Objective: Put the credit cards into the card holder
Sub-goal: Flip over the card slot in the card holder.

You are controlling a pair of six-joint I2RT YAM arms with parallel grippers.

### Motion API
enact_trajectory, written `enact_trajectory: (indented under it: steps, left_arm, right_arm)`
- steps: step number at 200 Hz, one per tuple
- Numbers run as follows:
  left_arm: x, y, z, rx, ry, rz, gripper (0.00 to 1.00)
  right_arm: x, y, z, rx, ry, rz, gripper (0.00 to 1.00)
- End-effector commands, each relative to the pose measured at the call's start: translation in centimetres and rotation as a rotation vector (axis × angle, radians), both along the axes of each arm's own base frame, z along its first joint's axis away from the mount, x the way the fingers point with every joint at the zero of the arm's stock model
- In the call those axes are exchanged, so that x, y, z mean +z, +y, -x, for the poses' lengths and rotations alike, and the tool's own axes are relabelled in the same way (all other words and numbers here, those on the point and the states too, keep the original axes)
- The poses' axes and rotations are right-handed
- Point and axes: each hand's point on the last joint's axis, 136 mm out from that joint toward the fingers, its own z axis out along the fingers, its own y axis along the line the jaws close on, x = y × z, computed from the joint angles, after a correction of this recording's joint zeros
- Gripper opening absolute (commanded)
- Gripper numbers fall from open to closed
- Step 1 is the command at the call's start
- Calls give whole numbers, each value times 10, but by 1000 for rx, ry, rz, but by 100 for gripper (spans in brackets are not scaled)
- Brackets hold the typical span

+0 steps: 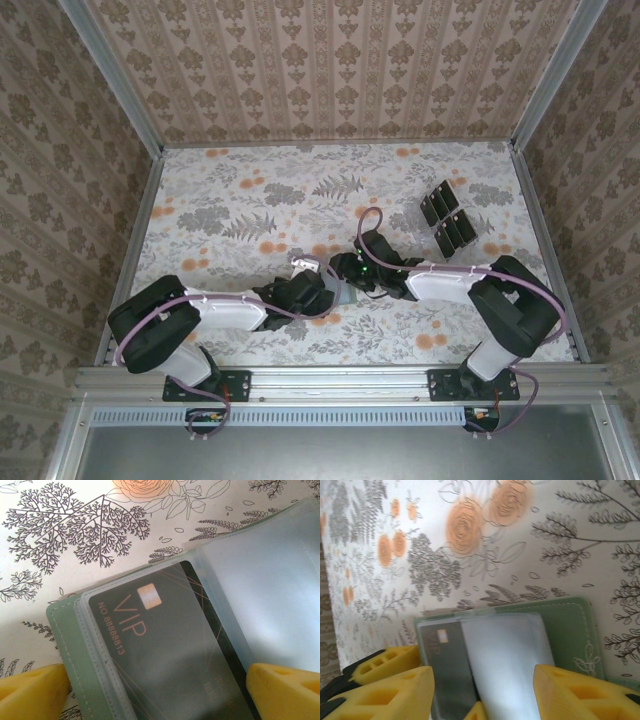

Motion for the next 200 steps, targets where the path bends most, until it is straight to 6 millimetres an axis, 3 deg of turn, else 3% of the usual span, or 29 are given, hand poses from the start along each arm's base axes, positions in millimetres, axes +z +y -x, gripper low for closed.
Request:
enact_trajectory:
  steps: [1,112,200]
  left_arm:
    - [-28,26,12,31,63,-103,100]
    - [-28,26,13,30,64,-104,100]
    - [-25,25,12,31,57,-97,100]
  right_arm:
    - [5,-4,1,12,-20,28,55]
    - [-38,0,4,24,56,71,55]
    - [-19,17,6,82,30,-29,53]
